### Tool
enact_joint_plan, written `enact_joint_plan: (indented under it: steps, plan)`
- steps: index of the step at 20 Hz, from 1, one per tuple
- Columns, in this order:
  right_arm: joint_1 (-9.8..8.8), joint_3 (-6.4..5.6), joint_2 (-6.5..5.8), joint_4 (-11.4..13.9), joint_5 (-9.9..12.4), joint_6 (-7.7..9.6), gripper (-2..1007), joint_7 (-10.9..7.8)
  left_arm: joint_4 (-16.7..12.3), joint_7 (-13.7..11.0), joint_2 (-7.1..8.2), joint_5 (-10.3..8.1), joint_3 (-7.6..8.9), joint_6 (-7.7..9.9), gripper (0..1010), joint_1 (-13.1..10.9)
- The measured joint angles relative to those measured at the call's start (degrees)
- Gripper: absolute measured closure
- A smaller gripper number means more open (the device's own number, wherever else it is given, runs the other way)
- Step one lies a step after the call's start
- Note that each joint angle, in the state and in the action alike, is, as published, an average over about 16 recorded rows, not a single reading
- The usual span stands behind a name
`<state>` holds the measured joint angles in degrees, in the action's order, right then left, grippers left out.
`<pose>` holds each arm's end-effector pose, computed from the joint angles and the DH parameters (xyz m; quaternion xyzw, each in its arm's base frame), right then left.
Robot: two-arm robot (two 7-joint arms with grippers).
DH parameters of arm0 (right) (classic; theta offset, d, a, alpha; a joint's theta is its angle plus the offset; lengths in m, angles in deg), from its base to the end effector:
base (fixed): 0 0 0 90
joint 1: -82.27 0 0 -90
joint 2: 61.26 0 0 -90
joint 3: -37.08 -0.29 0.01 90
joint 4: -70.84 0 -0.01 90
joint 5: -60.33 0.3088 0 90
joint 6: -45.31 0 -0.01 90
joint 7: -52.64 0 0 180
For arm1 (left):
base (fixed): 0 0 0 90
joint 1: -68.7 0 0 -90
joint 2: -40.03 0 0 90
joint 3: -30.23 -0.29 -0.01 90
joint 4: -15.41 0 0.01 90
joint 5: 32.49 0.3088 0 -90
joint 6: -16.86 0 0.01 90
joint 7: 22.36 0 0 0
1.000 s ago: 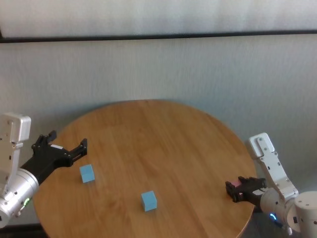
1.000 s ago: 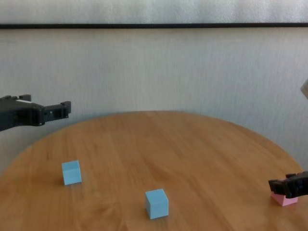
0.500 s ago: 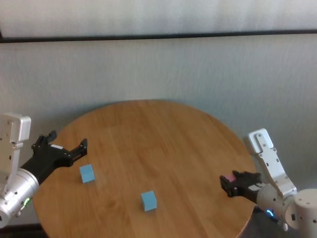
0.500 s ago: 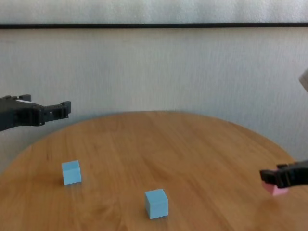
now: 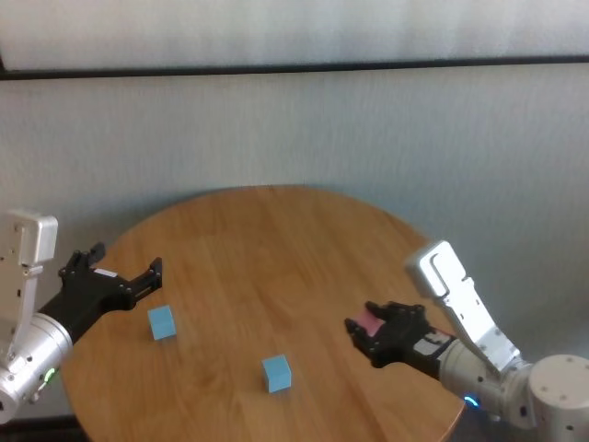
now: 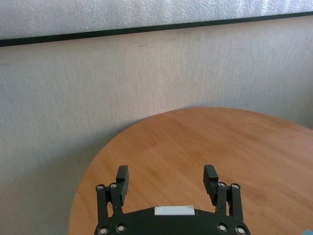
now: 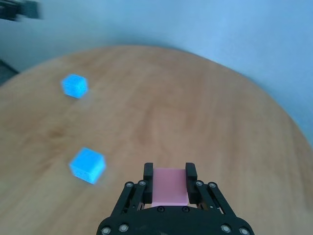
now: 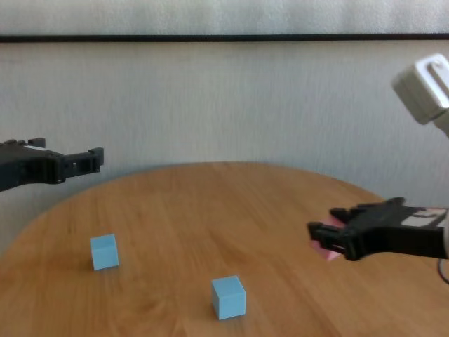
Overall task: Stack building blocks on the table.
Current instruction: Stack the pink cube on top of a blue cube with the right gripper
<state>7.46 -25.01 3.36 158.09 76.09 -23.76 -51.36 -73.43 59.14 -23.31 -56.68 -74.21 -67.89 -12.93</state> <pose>0.3713 0.0025 -0.2659 -0.2137 0.0294 -0.4492 0.8670 0.3600 0.0644 -0.2619 0.0503 0.0041 0.5682 0.8214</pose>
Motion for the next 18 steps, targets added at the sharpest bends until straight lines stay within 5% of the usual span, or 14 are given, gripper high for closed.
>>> enact_joint_plan:
  steps: [6, 18]
  plan:
    - [1.35, 3.07, 0.56, 0.2, -1.9, -2.47, 637, -4.53, 0.0, 0.0, 0.0, 0.0, 0.0, 0.0, 10, 0.0]
    - [5.3, 7.65, 5.11, -3.7, -5.4, -1.8, 637, -8.82, 0.0, 0.0, 0.0, 0.0, 0.0, 0.0, 10, 0.0]
